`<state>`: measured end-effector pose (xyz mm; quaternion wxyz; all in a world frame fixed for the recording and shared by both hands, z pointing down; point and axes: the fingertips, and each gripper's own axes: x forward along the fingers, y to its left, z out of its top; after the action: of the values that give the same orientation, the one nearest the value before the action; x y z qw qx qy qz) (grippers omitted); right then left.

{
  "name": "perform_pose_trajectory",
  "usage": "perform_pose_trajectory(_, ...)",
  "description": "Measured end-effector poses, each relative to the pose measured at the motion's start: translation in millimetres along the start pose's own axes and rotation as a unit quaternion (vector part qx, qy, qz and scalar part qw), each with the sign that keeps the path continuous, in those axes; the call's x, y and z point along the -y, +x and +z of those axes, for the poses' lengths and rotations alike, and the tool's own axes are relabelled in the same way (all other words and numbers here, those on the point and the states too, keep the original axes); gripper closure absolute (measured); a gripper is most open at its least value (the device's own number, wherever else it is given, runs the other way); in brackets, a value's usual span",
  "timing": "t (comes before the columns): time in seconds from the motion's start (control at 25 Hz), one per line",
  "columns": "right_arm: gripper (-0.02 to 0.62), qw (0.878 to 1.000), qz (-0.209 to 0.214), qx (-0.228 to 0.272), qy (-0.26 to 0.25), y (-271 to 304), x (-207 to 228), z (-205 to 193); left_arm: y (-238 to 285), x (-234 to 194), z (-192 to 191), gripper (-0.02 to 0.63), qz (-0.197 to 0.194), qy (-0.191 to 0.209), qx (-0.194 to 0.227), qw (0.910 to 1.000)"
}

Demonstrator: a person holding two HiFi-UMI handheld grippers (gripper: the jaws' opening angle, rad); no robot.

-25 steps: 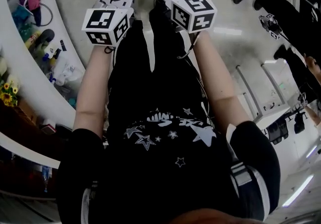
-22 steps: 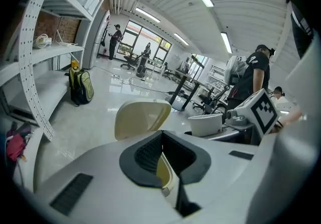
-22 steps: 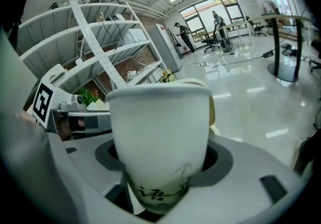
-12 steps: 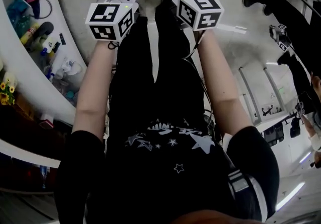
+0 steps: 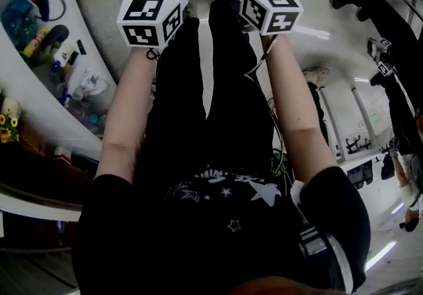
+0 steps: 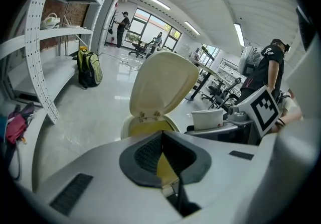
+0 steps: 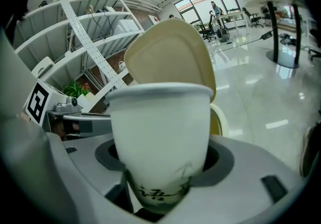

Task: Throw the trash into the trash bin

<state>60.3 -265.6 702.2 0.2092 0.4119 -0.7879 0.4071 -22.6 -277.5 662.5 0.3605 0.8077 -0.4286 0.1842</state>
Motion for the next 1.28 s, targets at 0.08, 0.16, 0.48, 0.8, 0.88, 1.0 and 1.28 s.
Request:
perform_pose_trajectory(0.08,0.278,1.000,-0.002,-0.008,0.002,6.8,2.7,-5.9,2.3,-3.7,-3.6,0.595,0.003,-0.004,-0.003,1.0000)
perform_pose_trajectory(0.16,0.278,1.000,-0.003,-0.011,0.001,13.0,4.5,-9.8,5.5,-6.5,-7.2,0.595,0.004,-0.007,-0.005,1.0000)
perform_pose_trajectory(0.48,0.278,1.000,-0.002,-0.030,-0.003,38.7,12.9,-30.0,17.3,-18.1,-27.0,0.594,0.013,-0.024,-0.012,0.9996)
perform_pose_trajectory(0.8,0.278,0.999,0.004,-0.045,0.008,54.6,25.1,-50.8,35.8,-29.8,-53.6,0.594,0.028,-0.031,-0.033,0.9986)
perform_pose_trajectory(0.88,0.278,0.999,0.003,-0.052,0.000,55.9,26.5,-55.2,38.7,-30.4,-57.4,0.595,0.029,-0.029,-0.035,0.9986)
perform_pose_trajectory(1.0,0.278,0.999,0.004,-0.053,-0.008,54.7,24.6,-56.7,39.2,-29.5,-58.7,0.595,0.029,-0.030,-0.035,0.9985)
perform_pose_trajectory(1.28,0.219,0.999,-0.007,-0.038,-0.030,48.0,22.9,-50.6,36.0,-20.9,-55.8,0.594,0.029,-0.026,-0.033,0.9987)
